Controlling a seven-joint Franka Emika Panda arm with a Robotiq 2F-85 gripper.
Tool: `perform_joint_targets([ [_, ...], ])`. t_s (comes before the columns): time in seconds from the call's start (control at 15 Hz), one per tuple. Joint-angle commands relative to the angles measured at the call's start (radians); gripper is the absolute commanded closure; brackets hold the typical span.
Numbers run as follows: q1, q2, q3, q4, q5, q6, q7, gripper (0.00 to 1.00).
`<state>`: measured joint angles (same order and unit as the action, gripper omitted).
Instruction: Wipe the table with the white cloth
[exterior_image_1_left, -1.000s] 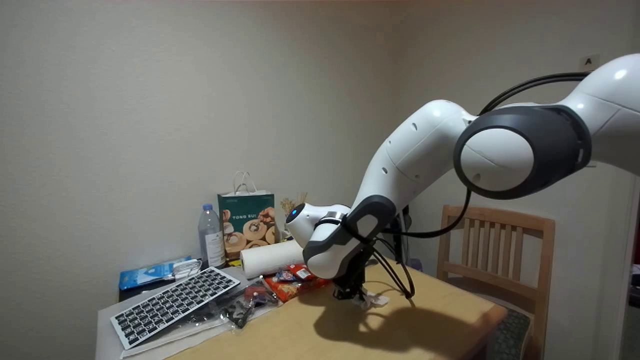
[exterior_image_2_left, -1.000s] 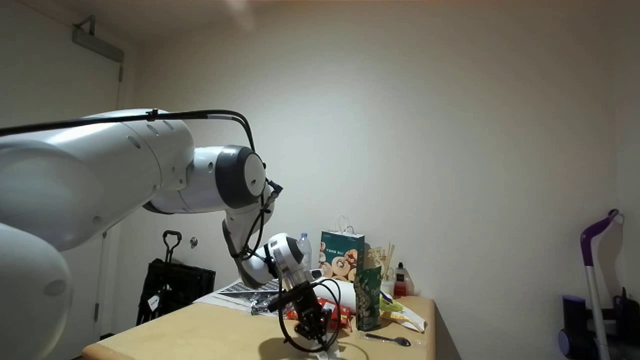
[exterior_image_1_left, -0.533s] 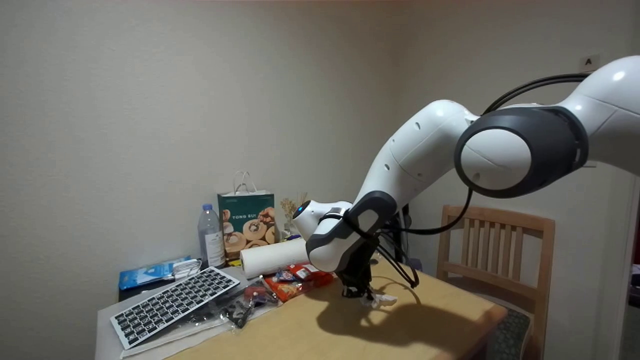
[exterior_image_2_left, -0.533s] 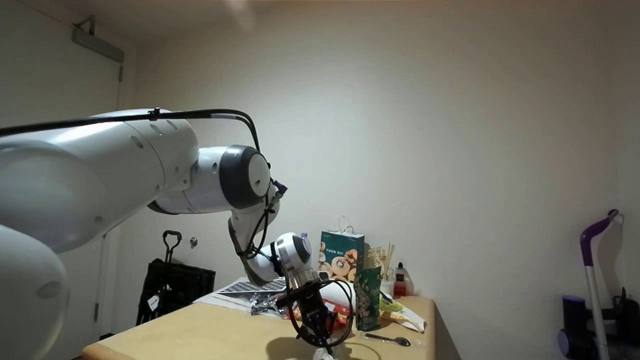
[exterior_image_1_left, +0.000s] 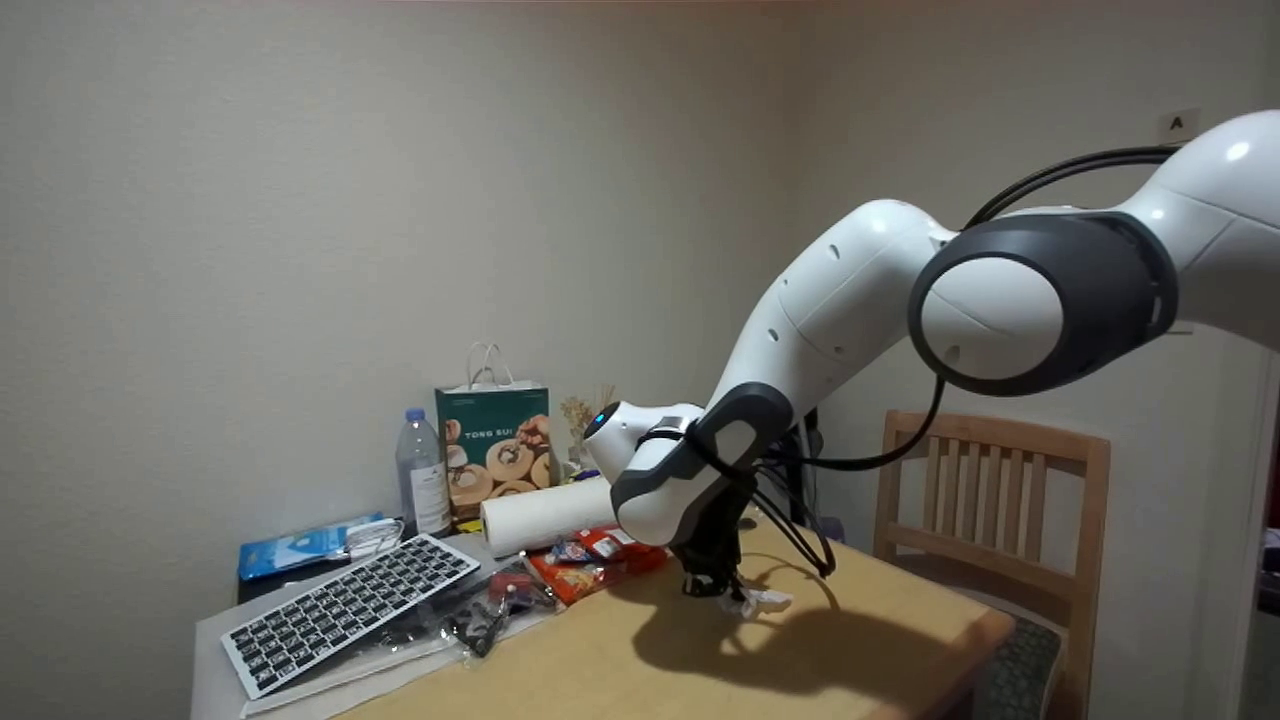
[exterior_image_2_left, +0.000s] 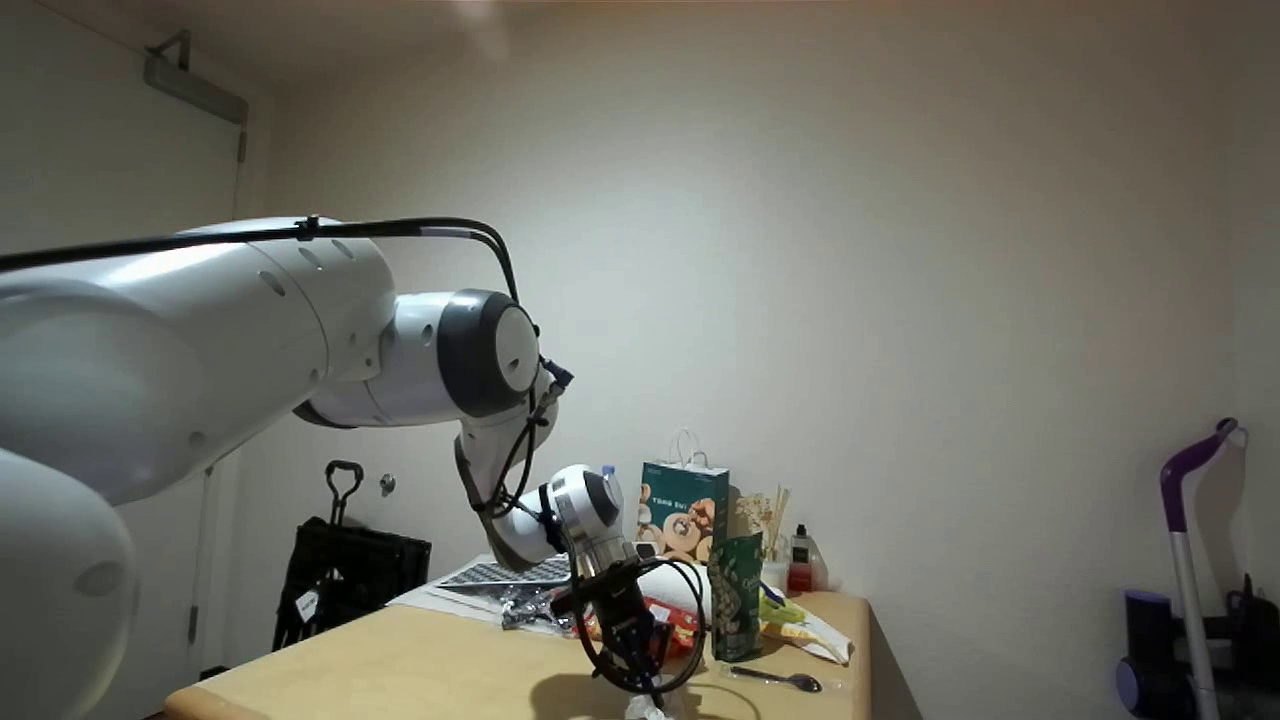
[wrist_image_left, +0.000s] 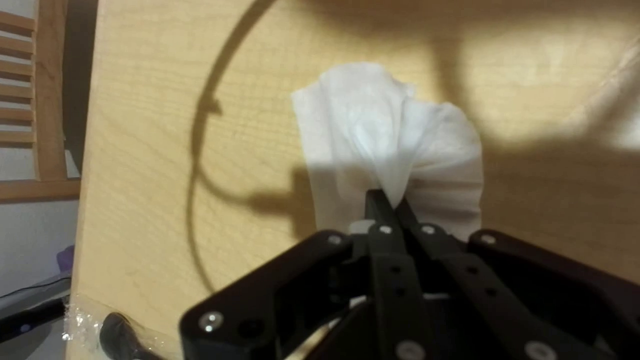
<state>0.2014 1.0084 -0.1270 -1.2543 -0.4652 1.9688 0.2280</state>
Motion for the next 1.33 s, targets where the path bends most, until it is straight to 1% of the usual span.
perform_joint_targets([
  [0.0, -0.013, -0.049, 0.038, -0.169, 0.004, 0.127, -0.086, 1.0],
  [0.07, 0.007, -0.069, 0.029, -0.205, -0.023, 0.152, -0.089, 1.0],
  [0.27, 0.108, -0.128, -0.009, -0.329, -0.189, 0.226, -0.029, 1.0],
  [0.4, 0.163, -0.153, -0.004, -0.392, -0.307, 0.25, 0.009, 1.0],
  [0.53, 0.21, -0.171, 0.012, -0.445, -0.416, 0.263, 0.085, 1.0],
  [0.6, 0.22, -0.176, 0.021, -0.452, -0.455, 0.257, 0.125, 1.0],
  [0.67, 0.185, -0.151, 0.036, -0.352, -0.425, 0.168, 0.069, 0.98],
  [0.8, 0.213, -0.165, 0.046, -0.384, -0.467, 0.165, 0.111, 0.98],
  [1.07, 0.21, -0.166, 0.063, -0.387, -0.483, 0.195, 0.091, 1.0],
  [1.27, 0.247, -0.171, 0.107, -0.408, -0.576, 0.212, 0.068, 1.0],
])
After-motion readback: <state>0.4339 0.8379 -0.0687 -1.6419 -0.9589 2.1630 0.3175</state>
